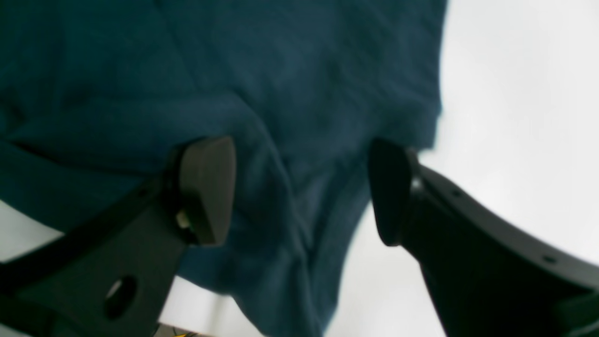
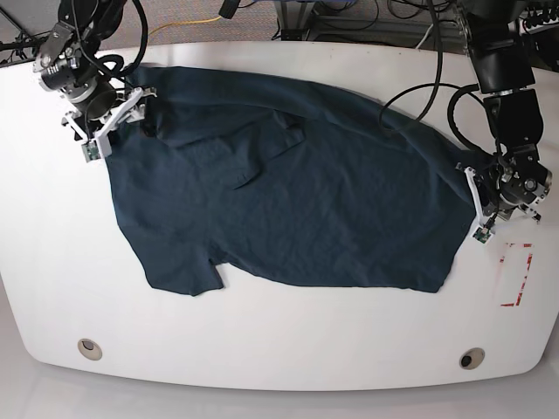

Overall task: Fold the T-shirt properly
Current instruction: 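Grasp the shirt edge with both grippers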

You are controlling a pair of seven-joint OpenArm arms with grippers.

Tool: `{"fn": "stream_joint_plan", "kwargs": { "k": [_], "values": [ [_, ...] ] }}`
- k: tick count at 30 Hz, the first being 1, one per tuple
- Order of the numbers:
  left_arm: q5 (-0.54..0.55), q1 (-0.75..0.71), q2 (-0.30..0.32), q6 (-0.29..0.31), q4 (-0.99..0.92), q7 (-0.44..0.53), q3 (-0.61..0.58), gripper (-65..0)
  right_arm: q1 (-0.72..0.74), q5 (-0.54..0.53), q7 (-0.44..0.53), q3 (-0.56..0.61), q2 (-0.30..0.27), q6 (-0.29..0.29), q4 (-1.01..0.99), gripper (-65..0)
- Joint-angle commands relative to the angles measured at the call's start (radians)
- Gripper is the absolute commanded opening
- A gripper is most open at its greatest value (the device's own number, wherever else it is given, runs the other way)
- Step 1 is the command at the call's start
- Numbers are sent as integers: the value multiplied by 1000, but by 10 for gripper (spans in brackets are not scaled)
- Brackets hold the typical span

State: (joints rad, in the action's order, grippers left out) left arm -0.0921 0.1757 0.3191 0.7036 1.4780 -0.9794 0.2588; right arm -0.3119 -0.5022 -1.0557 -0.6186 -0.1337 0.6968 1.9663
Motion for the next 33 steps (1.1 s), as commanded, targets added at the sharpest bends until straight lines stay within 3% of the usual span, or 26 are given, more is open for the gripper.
{"fn": "stream_joint_plan", "kwargs": {
  "k": [1, 7, 16, 33],
  "values": [
    [1, 17, 16, -5, 16, 6, 4, -639, 9, -16, 16, 22, -14, 1, 14, -219],
    [1, 15, 16, -5, 16, 6, 6, -639, 43, -14, 16, 102, -14, 1, -63, -222],
    [1, 15, 15, -5, 16, 6, 6, -639, 113, -13, 22, 105, -17, 1, -233, -225],
    [1, 15, 12, -5, 16, 6, 6, -639, 95, -23, 18, 110, -28, 1, -232, -227]
  ]
}}
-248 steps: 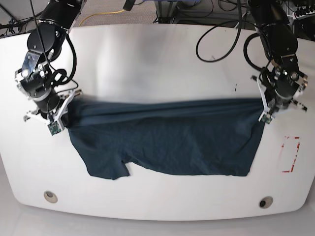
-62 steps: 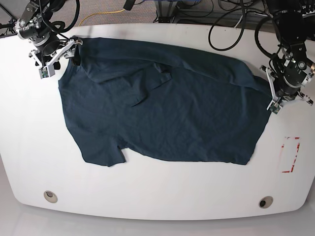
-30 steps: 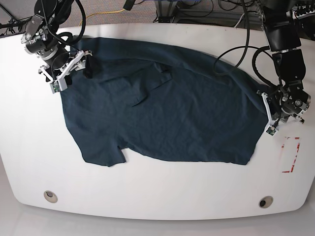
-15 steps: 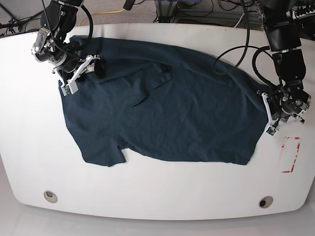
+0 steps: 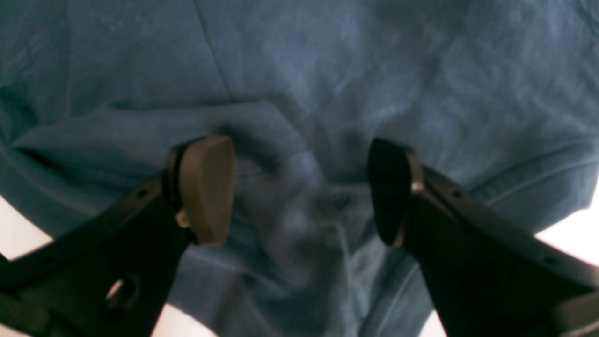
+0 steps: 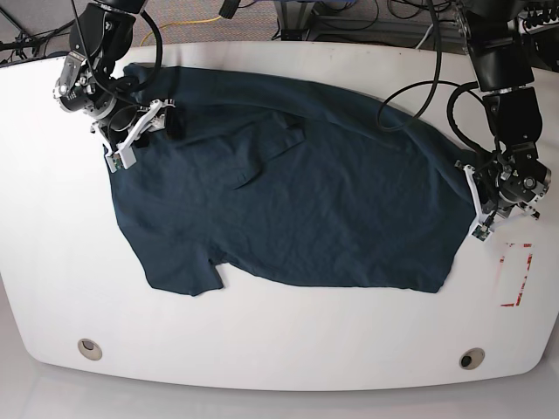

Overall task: Fold the T-shirt properly
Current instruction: 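Grasp the shirt edge with both grippers, then fold the grasped shirt edge over toward the shirt middle with both grippers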

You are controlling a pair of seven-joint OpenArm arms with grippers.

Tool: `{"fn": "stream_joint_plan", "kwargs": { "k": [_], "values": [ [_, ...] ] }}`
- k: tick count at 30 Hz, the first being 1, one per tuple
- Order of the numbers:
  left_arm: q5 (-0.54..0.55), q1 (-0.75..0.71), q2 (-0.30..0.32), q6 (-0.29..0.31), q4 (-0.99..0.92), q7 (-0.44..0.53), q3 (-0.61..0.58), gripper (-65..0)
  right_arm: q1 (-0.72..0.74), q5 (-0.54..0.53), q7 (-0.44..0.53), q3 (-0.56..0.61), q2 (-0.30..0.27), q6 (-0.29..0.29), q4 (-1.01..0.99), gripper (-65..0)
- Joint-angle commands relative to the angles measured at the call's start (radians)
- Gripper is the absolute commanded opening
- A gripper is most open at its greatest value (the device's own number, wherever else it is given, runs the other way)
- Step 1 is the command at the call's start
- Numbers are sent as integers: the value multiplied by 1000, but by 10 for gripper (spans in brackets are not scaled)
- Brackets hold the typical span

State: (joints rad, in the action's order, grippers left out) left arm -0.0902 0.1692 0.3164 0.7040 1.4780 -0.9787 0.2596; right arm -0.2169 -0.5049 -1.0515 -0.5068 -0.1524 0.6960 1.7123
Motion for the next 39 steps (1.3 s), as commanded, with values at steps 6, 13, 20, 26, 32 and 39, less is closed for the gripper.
{"fn": "stream_joint_plan", "kwargs": {
  "k": [6, 13, 20, 26, 32, 39],
  "values": [
    [-1, 5, 14, -6, 16, 7, 5, -639, -13, -21, 14, 55, -11, 2, 42, -227],
    [-1, 0, 14, -6, 16, 7, 4, -639, -13, -21, 14, 63, -9, 2, 38, -228],
    [-1, -1, 16, -6, 16, 7, 4, -639, -2, -19, 14, 63, -9, 2, 38, -412],
    [-1, -1, 16, -6, 16, 7, 5, -639, 0, -19, 14, 63, -11, 2, 41, -650],
    [-1, -1, 17, -6, 16, 7, 5, -639, -20, -19, 14, 58, -11, 2, 96, -650],
    [-1, 0, 14, -6, 16, 7, 5, -639, -46, -21, 14, 12, -11, 2, 170, -650]
  ]
}}
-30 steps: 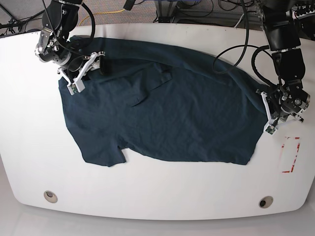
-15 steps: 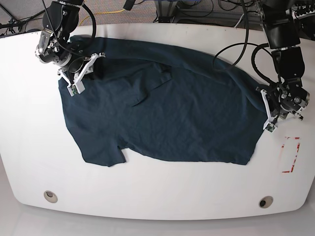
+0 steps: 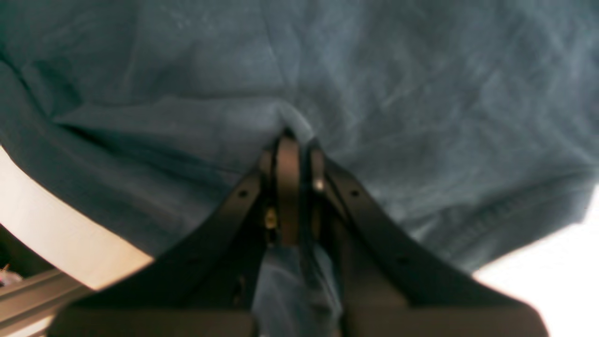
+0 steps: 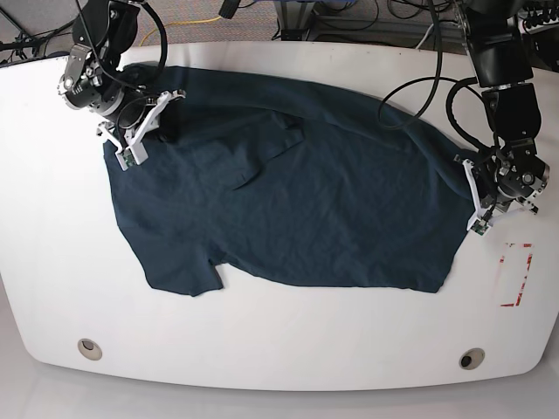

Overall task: Fold the T-shirt properly
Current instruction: 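Fold the grasped shirt edge over toward the shirt middle with both grippers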

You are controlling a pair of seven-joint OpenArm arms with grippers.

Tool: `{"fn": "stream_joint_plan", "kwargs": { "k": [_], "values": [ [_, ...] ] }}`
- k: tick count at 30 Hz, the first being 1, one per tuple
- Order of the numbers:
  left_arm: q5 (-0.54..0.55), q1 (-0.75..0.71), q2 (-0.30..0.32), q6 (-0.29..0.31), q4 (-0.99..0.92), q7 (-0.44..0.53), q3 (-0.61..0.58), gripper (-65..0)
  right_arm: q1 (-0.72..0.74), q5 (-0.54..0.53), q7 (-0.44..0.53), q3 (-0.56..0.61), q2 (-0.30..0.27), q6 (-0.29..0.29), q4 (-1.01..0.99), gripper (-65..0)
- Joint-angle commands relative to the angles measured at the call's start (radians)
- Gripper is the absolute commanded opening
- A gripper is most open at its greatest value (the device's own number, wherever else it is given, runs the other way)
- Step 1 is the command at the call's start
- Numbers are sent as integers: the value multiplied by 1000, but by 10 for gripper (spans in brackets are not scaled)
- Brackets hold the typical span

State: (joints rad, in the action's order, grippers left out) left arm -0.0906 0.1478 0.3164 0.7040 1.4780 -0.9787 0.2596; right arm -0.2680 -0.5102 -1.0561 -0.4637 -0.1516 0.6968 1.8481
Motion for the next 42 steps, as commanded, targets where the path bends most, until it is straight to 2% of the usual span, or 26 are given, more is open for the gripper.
{"fn": "stream_joint_plan", "kwargs": {
  "k": [1, 10, 14, 27, 34, 37, 39, 42],
  "values": [
    [-1, 22, 14, -6, 16, 7, 5, -639, 5, -15, 18, -46, -12, 1, 35, -650],
    [-1, 25, 14, -6, 16, 8, 5, -639, 26, -15, 18, -105, -19, 1, 34, -650],
    [-1, 25, 14, -6, 14, 10, 5, -639, 51, -9, 18, -105, -42, 1, -8, -650],
    [1, 40, 19, -6, -110, 96, 4, -639, 169, -6, 23, -103, -113, 1, -186, -650],
    [-1, 43, 17, -6, -139, 149, 4, -639, 206, -5, 23, -102, -124, 1, -222, -650],
    [-1, 48, 17, -6, -162, 151, 4, -637, 206, -5, 23, -103, -150, 1, -244, -587],
    [1, 78, 17, -6, -184, 151, 4, -617, 206, -3, 24, -105, -161, 1, -259, -501],
    [4, 120, 19, -6, -227, 151, 7, -504, 204, -3, 43, -105, -176, 1, -259, -380]
  ]
}}
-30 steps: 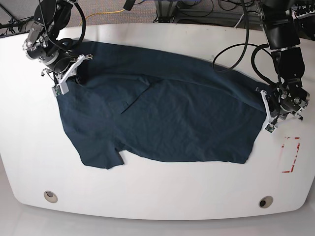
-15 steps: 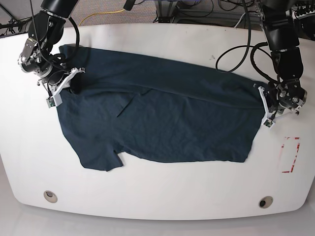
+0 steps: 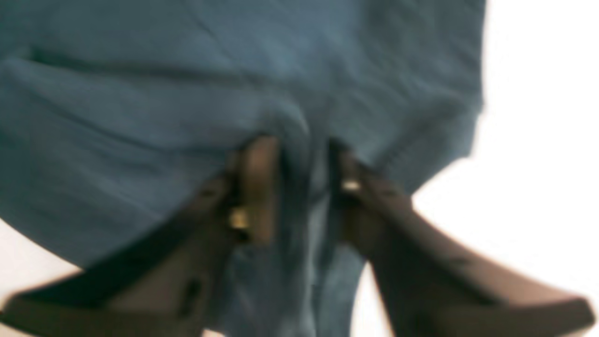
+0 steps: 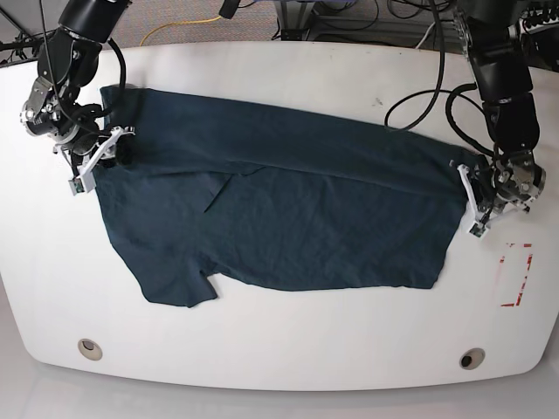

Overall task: Fold the T-shirt properly
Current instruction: 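Fold the grasped shirt edge over toward the shirt middle with both grippers, then pull the held shirt edge back toward the robot with both grippers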

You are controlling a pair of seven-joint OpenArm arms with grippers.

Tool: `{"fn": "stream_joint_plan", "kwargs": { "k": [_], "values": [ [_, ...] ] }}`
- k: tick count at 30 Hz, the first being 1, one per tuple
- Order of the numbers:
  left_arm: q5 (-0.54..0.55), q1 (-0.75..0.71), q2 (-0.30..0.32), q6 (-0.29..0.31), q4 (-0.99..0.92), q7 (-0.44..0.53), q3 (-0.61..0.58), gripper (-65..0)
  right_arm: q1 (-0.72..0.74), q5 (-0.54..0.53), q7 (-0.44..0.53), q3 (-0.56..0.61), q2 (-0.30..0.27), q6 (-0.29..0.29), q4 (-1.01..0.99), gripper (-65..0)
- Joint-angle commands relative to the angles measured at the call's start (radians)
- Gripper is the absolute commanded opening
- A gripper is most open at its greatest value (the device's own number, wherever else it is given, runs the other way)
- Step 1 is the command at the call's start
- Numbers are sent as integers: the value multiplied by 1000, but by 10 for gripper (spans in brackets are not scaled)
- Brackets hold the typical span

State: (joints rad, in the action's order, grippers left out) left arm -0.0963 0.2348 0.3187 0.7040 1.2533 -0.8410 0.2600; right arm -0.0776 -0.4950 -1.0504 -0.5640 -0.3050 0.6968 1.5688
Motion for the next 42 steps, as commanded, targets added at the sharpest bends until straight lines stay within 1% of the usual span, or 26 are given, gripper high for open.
{"fn": "stream_joint_plan", "kwargs": {
  "k": [1, 3, 7, 9, 12, 14, 17, 20, 23, 26, 29, 32, 36, 42],
  "values": [
    [11, 39, 17, -6, -5, 13, 8, -471, 12, -20, 40, -6, -27, 1, 20, -358],
    [13, 48, 17, -6, 4, 12, 9, -353, 6, -20, 45, -14, -39, 1, 20, -301],
    [13, 53, 15, -6, 30, 7, 9, -215, -8, -21, 40, -72, -46, 1, 22, -252],
    [13, 50, 13, -6, 56, 7, 9, -175, -26, -26, 40, -97, -47, 1, 43, -235],
    [13, 38, 13, -6, 98, 6, 11, -171, -64, -20, 38, -121, -35, 1, 97, -219],
    [14, 5, 13, -6, 125, 6, 11, -168, -95, -23, 38, -135, -33, 1, 123, -211],
    [14, -59, 15, -6, 199, 6, 11, -168, -162, -29, 38, -143, -24, 1, 155, -216],
    [16, -117, 15, -6, 236, 6, 12, -167, -215, -26, 43, -172, 8, 1, 173, -219],
    [16, -144, 13, -6, 240, 7, 14, -168, -232, -21, 43, -202, 48, 1, 177, -219],
    [17, -173, 12, -6, 242, 10, 46, -171, -268, -20, 43, -224, 65, 1, 169, -219],
    [17, -177, 6, -6, 237, 10, 94, -168, -278, -20, 45, -225, 71, 1, 169, -219],
    [17, -177, -8, -6, 239, 12, 114, -167, -278, -21, 45, -224, 74, 1, 169, -219],
    [16, -173, -6, -6, 233, 13, 121, -167, -276, -21, 42, -222, 97, 1, 153, -219],
    [14, -173, -6, -6, 231, 13, 117, -167, -278, -21, 42, -222, 105, 1, 120, -220]
  ]
}}
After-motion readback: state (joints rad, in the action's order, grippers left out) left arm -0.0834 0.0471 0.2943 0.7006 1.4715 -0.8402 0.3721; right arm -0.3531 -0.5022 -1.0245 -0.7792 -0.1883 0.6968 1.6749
